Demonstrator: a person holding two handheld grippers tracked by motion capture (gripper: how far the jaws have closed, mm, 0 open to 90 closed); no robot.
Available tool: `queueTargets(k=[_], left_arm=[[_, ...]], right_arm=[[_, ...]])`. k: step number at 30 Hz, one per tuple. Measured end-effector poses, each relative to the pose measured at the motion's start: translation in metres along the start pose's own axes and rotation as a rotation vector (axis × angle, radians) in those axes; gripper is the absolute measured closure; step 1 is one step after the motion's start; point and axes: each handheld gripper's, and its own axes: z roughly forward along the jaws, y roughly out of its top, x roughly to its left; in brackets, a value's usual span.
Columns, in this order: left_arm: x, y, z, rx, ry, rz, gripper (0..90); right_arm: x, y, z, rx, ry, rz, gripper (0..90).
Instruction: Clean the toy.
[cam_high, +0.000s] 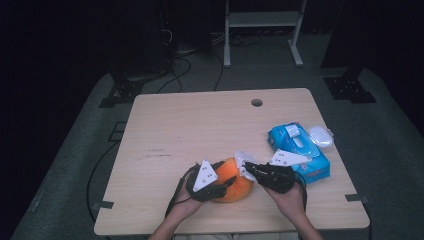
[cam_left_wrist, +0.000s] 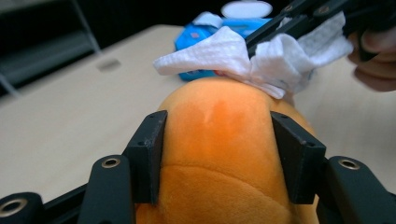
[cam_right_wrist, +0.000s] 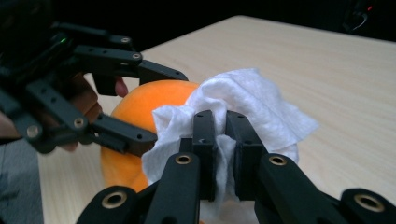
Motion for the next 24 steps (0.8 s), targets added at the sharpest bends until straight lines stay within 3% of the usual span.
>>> queueTargets(k=[2,6,10,13,15,17,19,21,23,24], left_arm=[[-0.002,-0.003,0.002,0.014,-0.013,-0.001,40.4],[0.005,-0.005,-0.003,0.021,-0.099,-0.076,29.5],[0.007,-0.01,-0.006,0.034,-0.096,-0.099,32.0],[0.006,-0.011,-0.007,0.035,-0.094,-0.107,32.3],[0.004,-0.011,-0.008,0.031,-0.1,-0.101,32.3],[0.004,-0.01,-0.008,0.027,-0.115,-0.106,31.8],[0.008,-0.007,-0.01,0.026,-0.132,-0.116,27.8],[0.016,-0.005,-0.013,0.013,-0.12,-0.165,21.6],[0.022,-0.006,-0.013,0.024,-0.085,-0.202,10.2],[0.026,-0.008,-0.012,0.042,-0.091,-0.236,8.5]], right_arm=[[0.0,-0.001,0.001,0.002,-0.001,-0.001,81.5],[-0.007,-0.014,0.008,0.027,0.011,0.03,81.4],[-0.018,-0.021,0.007,0.051,-0.053,0.067,81.5],[-0.02,-0.023,0.006,0.052,-0.056,0.088,81.4],[-0.01,-0.016,0.004,0.04,-0.044,0.045,81.4],[-0.001,-0.01,0.003,0.018,0.001,0.021,81.4],[0.005,-0.008,0.005,0.044,0.012,-0.022,81.4],[0.001,-0.012,0.006,0.052,0.035,-0.014,81.5],[-0.002,-0.016,0.005,0.062,0.038,-0.034,81.5],[-0.002,-0.016,0.005,0.064,0.04,-0.041,81.5]])
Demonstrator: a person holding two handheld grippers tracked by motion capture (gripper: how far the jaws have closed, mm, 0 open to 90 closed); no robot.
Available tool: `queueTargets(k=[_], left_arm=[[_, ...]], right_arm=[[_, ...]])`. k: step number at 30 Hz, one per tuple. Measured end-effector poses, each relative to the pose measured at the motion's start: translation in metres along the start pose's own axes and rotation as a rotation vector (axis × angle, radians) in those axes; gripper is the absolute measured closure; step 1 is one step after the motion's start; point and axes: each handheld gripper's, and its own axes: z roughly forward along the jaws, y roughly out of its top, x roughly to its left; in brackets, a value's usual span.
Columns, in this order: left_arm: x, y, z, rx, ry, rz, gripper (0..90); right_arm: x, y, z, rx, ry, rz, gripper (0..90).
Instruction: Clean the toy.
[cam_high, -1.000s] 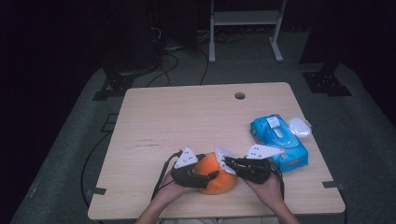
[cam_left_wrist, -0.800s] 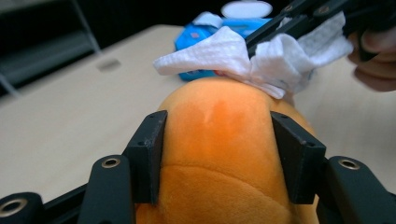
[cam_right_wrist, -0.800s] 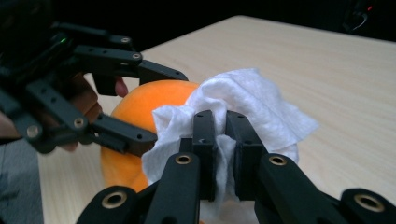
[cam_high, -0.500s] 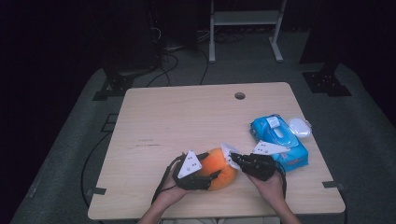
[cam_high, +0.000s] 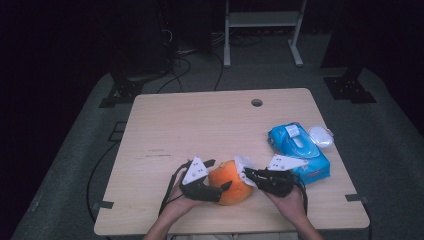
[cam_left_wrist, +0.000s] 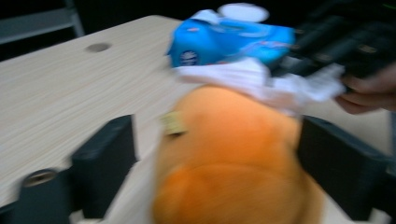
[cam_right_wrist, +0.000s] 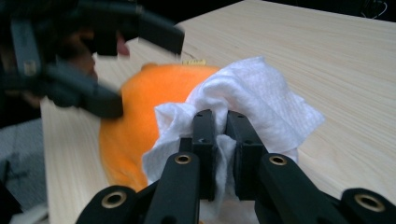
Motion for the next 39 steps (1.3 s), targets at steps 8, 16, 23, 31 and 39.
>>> queueTargets(k=[8,16,23,31,39], left_arm=[[-0.01,-0.002,0.004,0.006,-0.024,0.1,43.1],[-0.016,-0.001,0.004,-0.023,-0.009,0.178,39.4],[-0.005,-0.009,0.009,0.021,-0.036,-0.002,18.0],[-0.012,-0.007,0.008,0.004,-0.031,0.083,30.5],[-0.016,-0.01,0.015,0.027,-0.011,0.067,22.6]], right_arm=[[0.002,0.004,-0.003,-0.046,0.008,0.033,81.4],[0.01,0.009,0.0,-0.058,0.018,0.003,81.3],[-0.009,-0.001,-0.003,-0.048,-0.039,0.086,81.4],[0.021,0.017,0.0,-0.063,-0.02,-0.038,81.3],[0.01,0.012,-0.004,-0.068,-0.067,0.011,81.2]])
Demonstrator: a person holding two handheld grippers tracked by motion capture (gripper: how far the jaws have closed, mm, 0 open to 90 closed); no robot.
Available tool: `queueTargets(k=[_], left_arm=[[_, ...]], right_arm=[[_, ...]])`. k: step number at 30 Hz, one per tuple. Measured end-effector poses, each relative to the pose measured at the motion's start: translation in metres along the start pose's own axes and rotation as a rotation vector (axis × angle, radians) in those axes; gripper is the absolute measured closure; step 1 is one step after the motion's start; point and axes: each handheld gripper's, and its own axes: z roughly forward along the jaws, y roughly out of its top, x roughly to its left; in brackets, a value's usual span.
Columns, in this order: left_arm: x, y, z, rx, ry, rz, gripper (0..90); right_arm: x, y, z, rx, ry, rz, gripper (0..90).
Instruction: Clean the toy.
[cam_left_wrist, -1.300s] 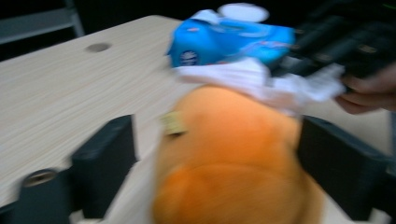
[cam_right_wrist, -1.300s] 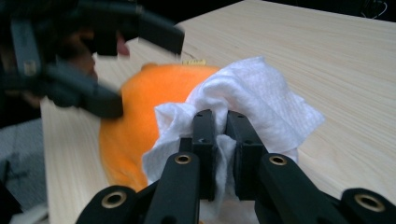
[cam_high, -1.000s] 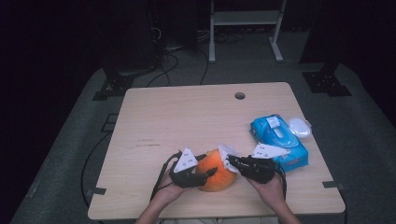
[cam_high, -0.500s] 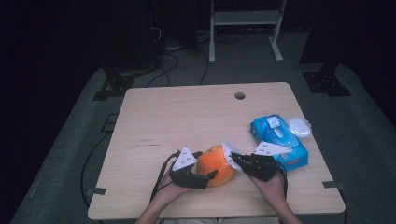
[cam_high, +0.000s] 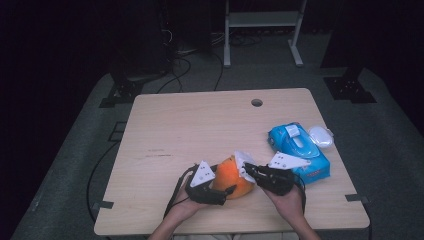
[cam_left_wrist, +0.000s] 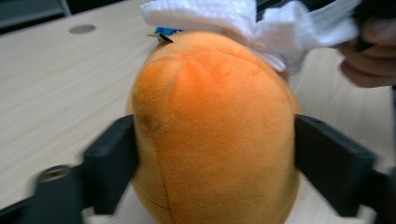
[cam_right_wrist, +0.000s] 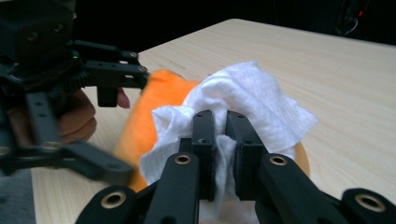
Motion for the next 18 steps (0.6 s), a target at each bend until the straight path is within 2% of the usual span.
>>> queueTargets(k=[4,5,6,7,8,10,13,15,16,18], left_arm=[[-0.006,0.002,0.001,-0.012,0.006,0.039,30.4],[-0.007,0.002,0.001,-0.009,0.014,0.055,31.0],[-0.007,0.002,0.0,-0.004,0.016,0.058,31.5],[-0.006,0.002,-0.001,-0.003,0.011,0.05,32.0],[-0.006,0.001,-0.001,0.0,0.008,0.051,32.3],[-0.005,-0.002,-0.002,0.004,0.006,0.06,32.4],[-0.002,-0.003,-0.003,0.009,-0.016,0.052,30.6],[0.002,-0.002,-0.003,0.011,-0.028,0.01,22.9],[0.005,-0.001,-0.003,0.002,-0.038,-0.032,19.0],[0.007,-0.001,-0.001,-0.002,-0.049,-0.077,15.3]], right_arm=[[0.025,0.008,0.005,-0.015,0.067,-0.083,81.0],[0.03,0.009,0.007,-0.004,0.069,-0.097,80.9],[0.034,0.011,0.009,0.004,0.055,-0.131,81.0],[0.034,0.012,0.009,0.01,0.048,-0.137,81.0],[0.03,0.012,0.008,0.004,0.041,-0.124,81.0],[0.018,0.011,0.003,-0.009,0.0,-0.09,81.0],[-0.004,0.003,-0.003,0.011,-0.064,-0.027,81.0],[-0.015,-0.006,-0.002,0.028,-0.048,0.033,81.0],[-0.017,-0.008,-0.001,0.024,-0.042,0.046,81.0],[-0.016,-0.009,0.001,0.026,-0.035,0.049,81.1]])
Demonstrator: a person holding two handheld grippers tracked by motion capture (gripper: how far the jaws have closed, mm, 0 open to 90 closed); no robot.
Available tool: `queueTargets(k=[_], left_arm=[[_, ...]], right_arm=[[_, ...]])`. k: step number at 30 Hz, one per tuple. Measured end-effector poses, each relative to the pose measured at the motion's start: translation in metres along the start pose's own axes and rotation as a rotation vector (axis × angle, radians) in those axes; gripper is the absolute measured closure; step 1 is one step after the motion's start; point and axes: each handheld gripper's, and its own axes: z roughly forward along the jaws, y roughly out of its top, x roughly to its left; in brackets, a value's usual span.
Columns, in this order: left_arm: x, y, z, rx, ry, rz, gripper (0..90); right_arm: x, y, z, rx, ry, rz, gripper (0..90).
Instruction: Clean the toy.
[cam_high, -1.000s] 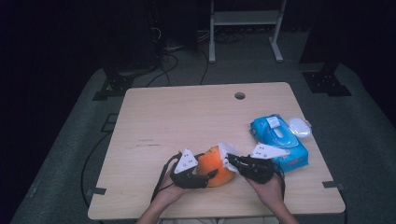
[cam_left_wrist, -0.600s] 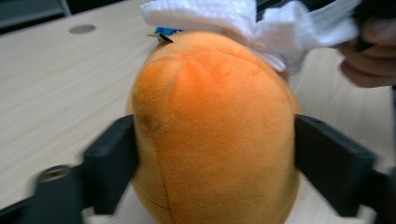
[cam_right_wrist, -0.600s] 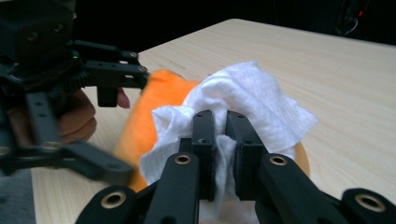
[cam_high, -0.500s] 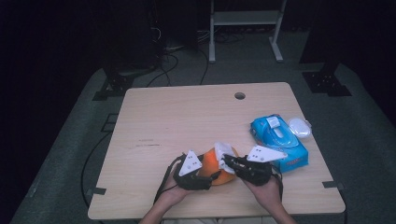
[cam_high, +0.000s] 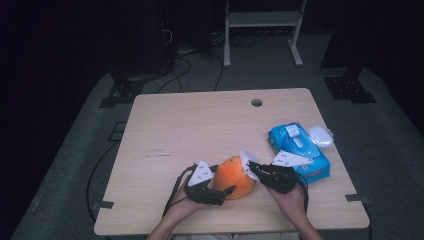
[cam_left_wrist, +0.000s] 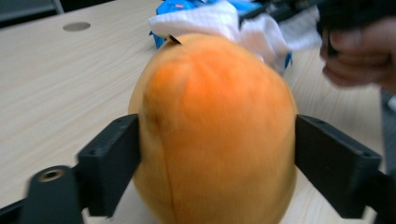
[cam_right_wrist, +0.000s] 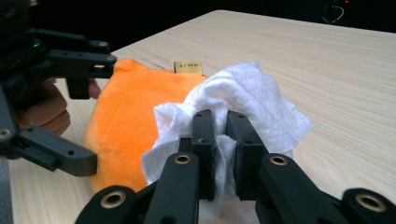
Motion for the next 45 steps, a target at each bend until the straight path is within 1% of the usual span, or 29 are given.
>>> queueTargets(k=[1,2,3,5,8,9,11,13,15,16,17,19,21,22,24,25,28,29,30,31,32,33,34,36,37,40,42,44,45], left_arm=[[0.0,0.0,0.0,0.0,-0.002,-0.006,15.3],[-0.001,-0.001,0.001,0.013,0.011,0.004,15.4],[-0.001,-0.001,0.0,0.02,0.02,0.014,17.8],[-0.003,-0.001,0.0,0.015,0.04,0.026,24.4],[-0.01,0.0,0.0,0.003,0.083,0.11,31.1],[-0.012,0.0,0.0,0.001,0.097,0.147,31.9],[-0.013,-0.001,0.001,-0.003,0.105,0.173,32.8],[-0.01,-0.001,0.0,-0.01,0.092,0.155,32.5],[-0.007,-0.002,0.001,-0.016,0.07,0.125,28.4],[-0.006,-0.001,0.001,-0.017,0.06,0.101,24.0],[-0.006,0.0,0.002,-0.021,0.055,0.085,18.8],[-0.005,0.001,0.002,-0.033,0.049,0.059,14.5],[-0.005,0.0,0.002,-0.036,0.056,0.056,14.8],[-0.006,0.0,0.001,-0.037,0.06,0.062,18.3],[-0.008,-0.001,-0.002,-0.038,0.064,0.102,28.3],[-0.01,-0.002,-0.002,-0.043,0.057,0.125,32.4],[-0.019,-0.002,0.0,-0.03,0.04,0.23,35.0],[-0.021,-0.002,0.001,-0.027,0.038,0.248,34.9],[-0.021,-0.002,0.001,-0.027,0.034,0.252,34.3],[-0.02,-0.001,0.002,-0.028,0.025,0.238,32.2],[-0.019,-0.001,0.002,-0.032,0.021,0.217,27.0],[-0.015,0.001,0.002,-0.033,0.017,0.176,22.0],[-0.012,0.001,0.001,-0.035,0.011,0.13,16.9],[-0.007,0.001,0.002,-0.026,-0.009,0.068,12.2],[-0.008,0.0,0.002,-0.022,-0.013,0.076,14.1],[-0.016,-0.001,0.0,-0.026,0.004,0.156,27.7],[-0.025,-0.001,0.002,-0.022,0.017,0.231,32.4],[-0.03,0.0,0.003,-0.018,0.018,0.267,32.9],[-0.031,0.0,0.003,-0.018,0.011,0.27,32.9]], right_arm=[[0.003,0.002,0.001,-0.002,0.007,-0.009,81.1],[0.005,0.003,0.001,-0.003,0.014,-0.013,81.1],[0.009,0.003,0.002,-0.007,0.032,-0.021,81.1],[0.012,0.003,0.003,-0.003,0.027,-0.025,81.1],[0.015,0.004,0.002,-0.01,0.032,-0.018,81.2],[0.017,0.005,0.001,-0.013,0.032,-0.026,81.2],[0.023,0.008,0.0,-0.024,0.066,-0.042,81.2],[0.025,0.01,0.001,-0.014,0.055,-0.075,81.1],[0.02,0.011,0.0,-0.016,0.061,-0.053,81.1],[0.016,0.01,0.0,-0.013,0.062,-0.043,81.1],[0.014,0.008,0.001,-0.009,0.06,-0.038,81.1],[0.013,0.005,0.002,-0.006,0.067,-0.032,81.1],[0.017,0.006,0.003,0.0,0.076,-0.039,81.0],[0.021,0.007,0.003,0.004,0.074,-0.054,80.9],[0.026,0.011,0.001,0.003,0.071,-0.072,81.0],[0.024,0.013,-0.001,-0.009,0.064,-0.074,80.9],[0.012,0.013,-0.005,-0.037,0.039,-0.026,80.1],[0.007,0.012,-0.006,-0.034,0.03,-0.015,80.0],[0.003,0.009,-0.006,-0.029,0.025,-0.008,79.9],[0.001,0.007,-0.006,-0.023,0.026,0.001,79.9],[-0.002,0.005,-0.005,-0.023,0.032,0.014,80.0],[-0.001,0.004,-0.005,-0.02,0.034,0.016,80.3],[0.001,0.005,-0.004,-0.014,0.033,0.001,80.5],[0.006,0.007,-0.004,-0.011,0.047,-0.008,80.6],[0.012,0.009,-0.004,-0.01,0.057,-0.017,80.7],[0.03,0.016,-0.003,-0.006,0.088,-0.071,80.7],[0.042,0.02,-0.001,-0.008,0.109,-0.114,80.7],[0.045,0.024,-0.002,-0.004,0.088,-0.151,80.7],[0.042,0.024,-0.003,-0.003,0.078,-0.139,80.8]])
